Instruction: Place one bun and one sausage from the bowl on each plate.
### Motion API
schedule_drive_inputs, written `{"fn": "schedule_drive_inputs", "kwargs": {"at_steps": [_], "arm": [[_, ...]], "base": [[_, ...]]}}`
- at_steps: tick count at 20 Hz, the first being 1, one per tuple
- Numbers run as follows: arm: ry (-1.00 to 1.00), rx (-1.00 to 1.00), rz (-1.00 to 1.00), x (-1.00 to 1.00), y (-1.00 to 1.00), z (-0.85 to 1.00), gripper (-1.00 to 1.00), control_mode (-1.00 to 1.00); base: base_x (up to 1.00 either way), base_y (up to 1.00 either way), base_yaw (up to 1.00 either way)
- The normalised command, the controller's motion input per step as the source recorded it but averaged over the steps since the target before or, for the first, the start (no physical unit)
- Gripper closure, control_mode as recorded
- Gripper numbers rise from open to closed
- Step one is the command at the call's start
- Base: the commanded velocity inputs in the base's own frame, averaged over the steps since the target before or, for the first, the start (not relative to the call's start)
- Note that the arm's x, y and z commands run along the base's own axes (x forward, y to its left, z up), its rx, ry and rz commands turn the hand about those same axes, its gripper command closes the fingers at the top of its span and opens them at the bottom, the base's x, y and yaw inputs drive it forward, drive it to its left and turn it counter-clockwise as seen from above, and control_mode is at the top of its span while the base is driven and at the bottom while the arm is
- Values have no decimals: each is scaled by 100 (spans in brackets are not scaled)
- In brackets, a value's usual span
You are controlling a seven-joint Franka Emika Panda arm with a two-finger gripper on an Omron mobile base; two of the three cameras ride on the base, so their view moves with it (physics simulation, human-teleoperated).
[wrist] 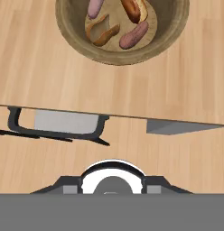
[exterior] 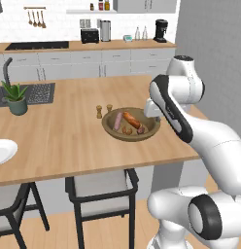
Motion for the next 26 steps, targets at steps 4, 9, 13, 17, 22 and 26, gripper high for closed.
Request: {"fn": "schedule_drive_inputs", "kwargs": {"at_steps": [4,9,13,17,22,26], "arm": [[1,0,1,17,29,0,-100,-100],[9,0,-5,61,63,-1,-100,-100],[25,2,-20,51,26,-14,-100,-100],[26,8,-22,39,0,-48,-100,-100],[16,3,-20,56,-10,-71,-100,-100],[19,0,-22,53,-3,-61,-100,-100]], "base": [[0,0,0],[0,0,0],[0,0,0],[0,0,0],[0,0,0],[0,0,0]]}}
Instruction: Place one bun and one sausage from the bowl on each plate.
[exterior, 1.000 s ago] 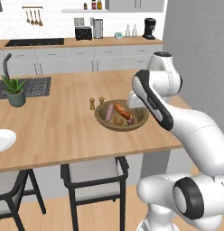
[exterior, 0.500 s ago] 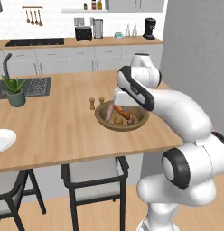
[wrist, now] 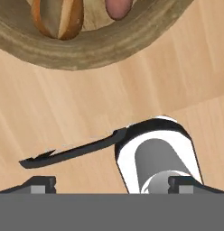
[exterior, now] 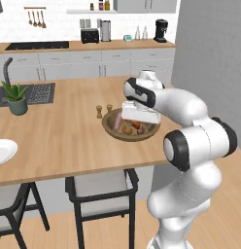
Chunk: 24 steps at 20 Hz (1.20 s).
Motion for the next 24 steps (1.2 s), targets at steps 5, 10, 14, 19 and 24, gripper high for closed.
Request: {"fn": "schedule_drive_inputs", "kwargs": {"at_steps": [5,10,14,19,24], "arm": [[17,0,-17,63,9,-33,-100,-100],[4,0,-8,36,1,-26,-100,-100],[0,0,0,22,0,-39,-100,-100],[0,0,0,46,0,-31,-100,-100],[0,0,0,44,4,0,-100,-100]], "base": [[0,0,0],[0,0,0],[0,0,0],[0,0,0],[0,0,0]]}}
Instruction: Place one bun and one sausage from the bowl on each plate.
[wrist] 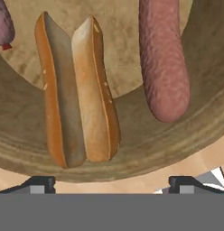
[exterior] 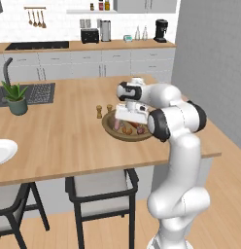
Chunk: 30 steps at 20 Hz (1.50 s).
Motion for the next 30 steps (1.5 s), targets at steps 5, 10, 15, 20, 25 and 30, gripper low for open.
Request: {"fn": "schedule_drive_inputs", "kwargs": {"at_steps": [5,10,15,20,25,30], "arm": [[1,0,0,40,17,-12,-100,-100],[0,0,0,9,-4,-28,-100,-100],[0,0,0,5,1,-25,-100,-100],[0,0,0,10,5,-28,-100,-100],[0,0,0,9,0,-19,-100,-100],[0,0,0,4,0,-7,100,-100]], "base": [[0,0,0],[0,0,0],[0,0,0],[0,0,0],[0,0,0],[0,0,0]]}}
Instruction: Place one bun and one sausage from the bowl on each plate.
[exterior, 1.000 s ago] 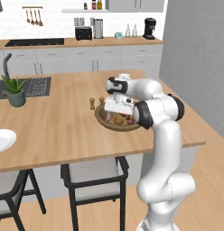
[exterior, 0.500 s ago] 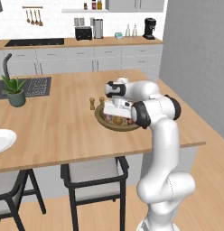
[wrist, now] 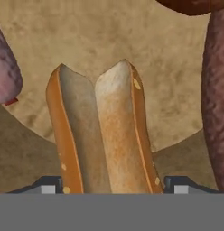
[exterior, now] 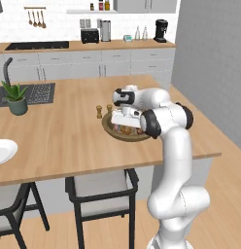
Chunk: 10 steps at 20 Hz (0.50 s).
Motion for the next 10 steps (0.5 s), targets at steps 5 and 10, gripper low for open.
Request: {"fn": "schedule_drive_inputs", "kwargs": {"at_steps": [5,10], "arm": [[-1,0,0,-37,-1,19,100,-100],[-21,0,13,-94,8,62,100,-100]], "base": [[0,0,0],[0,0,0]]}}
